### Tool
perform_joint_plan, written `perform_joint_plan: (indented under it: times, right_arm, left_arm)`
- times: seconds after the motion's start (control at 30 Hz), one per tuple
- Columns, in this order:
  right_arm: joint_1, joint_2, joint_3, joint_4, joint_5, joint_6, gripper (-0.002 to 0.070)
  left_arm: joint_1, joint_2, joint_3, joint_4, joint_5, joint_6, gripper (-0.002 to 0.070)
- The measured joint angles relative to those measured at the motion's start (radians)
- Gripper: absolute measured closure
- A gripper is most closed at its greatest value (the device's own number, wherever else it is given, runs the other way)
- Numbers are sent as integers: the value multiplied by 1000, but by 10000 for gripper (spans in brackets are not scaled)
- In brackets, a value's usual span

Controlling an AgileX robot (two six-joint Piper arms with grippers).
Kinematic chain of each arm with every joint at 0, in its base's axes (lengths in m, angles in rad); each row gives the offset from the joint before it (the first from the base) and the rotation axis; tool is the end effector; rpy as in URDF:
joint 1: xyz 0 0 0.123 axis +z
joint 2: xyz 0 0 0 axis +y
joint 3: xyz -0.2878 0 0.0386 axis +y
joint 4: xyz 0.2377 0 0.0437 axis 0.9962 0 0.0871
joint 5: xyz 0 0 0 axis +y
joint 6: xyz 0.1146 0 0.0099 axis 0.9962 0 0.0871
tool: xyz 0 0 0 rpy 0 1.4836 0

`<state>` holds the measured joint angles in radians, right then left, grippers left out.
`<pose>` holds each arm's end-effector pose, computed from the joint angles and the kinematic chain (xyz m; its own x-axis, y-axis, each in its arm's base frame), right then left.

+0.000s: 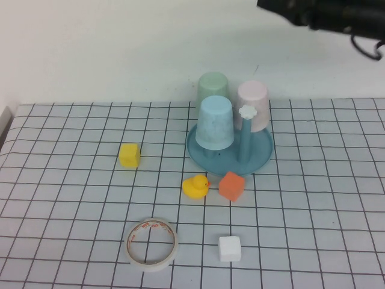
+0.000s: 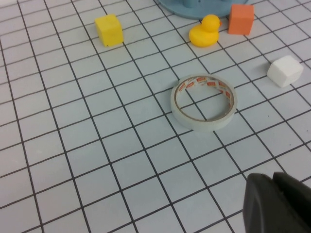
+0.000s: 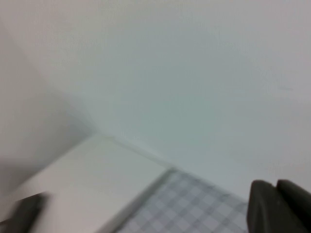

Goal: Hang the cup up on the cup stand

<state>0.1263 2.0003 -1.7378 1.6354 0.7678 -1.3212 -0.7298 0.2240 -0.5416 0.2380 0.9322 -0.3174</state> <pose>0.4643 0.1394 0.3398 -0.3631 0.1957 -0.9110 -0.6926 0.5973 0.4044 0.0432 -0.0094 0.2847 -0.4527 0.1771 -0.8739 0.4605 0.8857 -0.0590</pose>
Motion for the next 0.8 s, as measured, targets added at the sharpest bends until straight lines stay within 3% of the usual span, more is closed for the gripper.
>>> perform_joint_plan:
  times: [0.13,0.27,0.53,0.8]
  right_arm:
    - [-88,-61,0,-34,318,109,667]
    - [-177,-136,16,-113,411,241,670]
    - [-241,-464,304,-190,418,198,671]
    - [-242,-909,641,-198,154,113,671]
  left_arm:
    - [0,0,0,0,5,2,675]
    - [0,0,0,7,-9,11,675]
    - [0,0,46,19,-73,19,675]
    - [0,0,59,147,-93,21,675]
